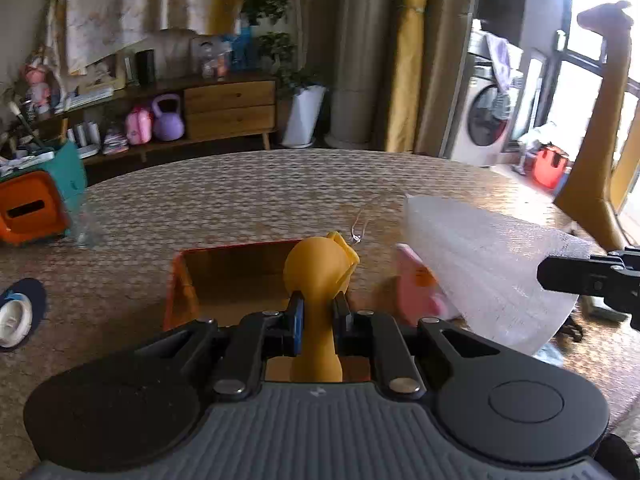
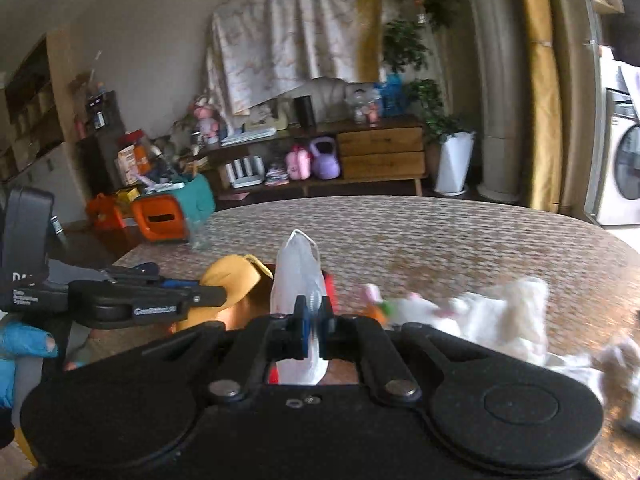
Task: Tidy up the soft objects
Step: 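Carry the yellow toy with the left tool toward the red tin while the right tool carries the bag, then lower the yellow toy and bag into the tin and open both tools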
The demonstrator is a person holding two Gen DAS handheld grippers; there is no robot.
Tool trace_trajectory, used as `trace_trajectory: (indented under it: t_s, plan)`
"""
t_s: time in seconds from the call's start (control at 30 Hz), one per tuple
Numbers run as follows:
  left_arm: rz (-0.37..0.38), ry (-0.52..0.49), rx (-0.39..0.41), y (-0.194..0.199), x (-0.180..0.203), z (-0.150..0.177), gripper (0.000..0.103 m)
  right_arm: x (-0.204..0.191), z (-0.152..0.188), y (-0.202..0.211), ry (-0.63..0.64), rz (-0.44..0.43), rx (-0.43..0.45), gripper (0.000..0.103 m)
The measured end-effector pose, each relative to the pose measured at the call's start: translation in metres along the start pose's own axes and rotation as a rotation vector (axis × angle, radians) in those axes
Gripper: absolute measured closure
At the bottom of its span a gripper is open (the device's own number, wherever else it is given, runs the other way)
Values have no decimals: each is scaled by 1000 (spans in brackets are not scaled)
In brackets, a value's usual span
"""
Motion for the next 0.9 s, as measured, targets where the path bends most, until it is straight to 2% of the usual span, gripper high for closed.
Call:
trace_trajectory:
  t_s: [0.27, 0.47, 0.7, 0.9]
  plan:
    - [-91, 18, -66, -45, -33, -6, 89, -17, -10, -65, 8, -19, -52, 99]
    - [-127, 14, -115, -81, -43, -5, 89, -21, 4, -108, 37, 15, -116, 99]
    - [-114, 24, -215, -121, -45, 3, 89, -21, 20, -149, 60, 52, -209, 99]
    - [-112, 12, -266, -140, -39, 11, 89, -17, 31, -173, 76, 73, -277, 99]
Point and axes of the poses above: each gripper's, at about its wrist camera, not at the fingertips, and y roughly against the way its jaws point, x to its right, z to its underside, the point moved 4 cm from there along -y, roughly the way its jaws point, and after that the axes turned 13 degrees about -z, right-handed, at the moved point
